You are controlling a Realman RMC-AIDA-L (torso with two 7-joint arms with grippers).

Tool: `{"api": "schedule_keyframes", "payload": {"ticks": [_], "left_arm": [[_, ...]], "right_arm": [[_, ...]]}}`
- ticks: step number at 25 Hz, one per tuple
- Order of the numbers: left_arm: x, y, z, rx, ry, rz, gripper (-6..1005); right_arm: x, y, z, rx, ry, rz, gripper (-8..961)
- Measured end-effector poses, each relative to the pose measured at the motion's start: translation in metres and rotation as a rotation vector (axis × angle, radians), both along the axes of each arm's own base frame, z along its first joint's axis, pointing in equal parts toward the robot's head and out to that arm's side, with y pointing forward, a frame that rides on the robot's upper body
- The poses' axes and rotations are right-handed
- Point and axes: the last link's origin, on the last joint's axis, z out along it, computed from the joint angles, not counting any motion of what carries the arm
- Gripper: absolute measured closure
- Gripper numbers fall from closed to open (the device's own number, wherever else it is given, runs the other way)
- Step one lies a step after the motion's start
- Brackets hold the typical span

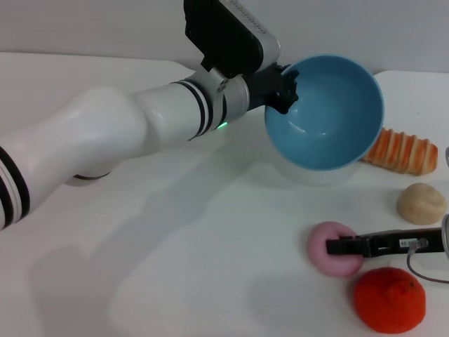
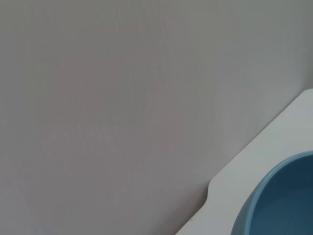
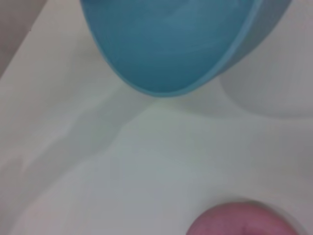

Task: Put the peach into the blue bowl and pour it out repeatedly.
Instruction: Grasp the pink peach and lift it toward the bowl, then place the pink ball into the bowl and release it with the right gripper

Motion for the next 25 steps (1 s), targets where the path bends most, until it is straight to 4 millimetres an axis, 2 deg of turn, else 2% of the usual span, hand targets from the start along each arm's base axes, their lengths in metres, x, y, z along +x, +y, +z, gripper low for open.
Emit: {"api": "schedule_keyframes", "payload": {"ticks": [6,9,14,16,17,18,20,25], "left_arm": [[-0.003,-0.001,-0.001,-0.002,0.004,0.005,1001],[-0.004,-0.001,-0.001,-0.004,0.008,0.006,1001],[-0.01,-0.002,-0.002,-0.017,0.025,0.013,1000],[-0.014,-0.003,-0.004,-0.035,0.035,0.021,1000],[-0.016,-0.002,-0.004,-0.044,0.043,0.025,1000],[-0.017,-0.002,-0.005,-0.051,0.048,0.027,1000],[-0.02,0.001,-0.007,-0.076,0.062,0.042,1001],[-0.017,0.003,-0.016,-0.183,0.061,0.102,1001]], "right_arm": [[-0.001,0.003,0.005,0.018,0.0,0.012,604],[-0.005,0.005,0.005,0.018,0.01,0.022,811],[-0.018,0.01,0.015,0.031,0.07,0.062,859],[-0.026,0.012,0.024,0.032,0.101,0.098,878],[-0.035,0.013,0.037,0.034,0.135,0.148,888],[-0.035,0.013,0.037,0.034,0.135,0.148,898],[-0.047,0.012,0.054,0.038,0.172,0.215,917],[-0.07,0.01,0.093,0.108,0.235,0.352,896]]}}
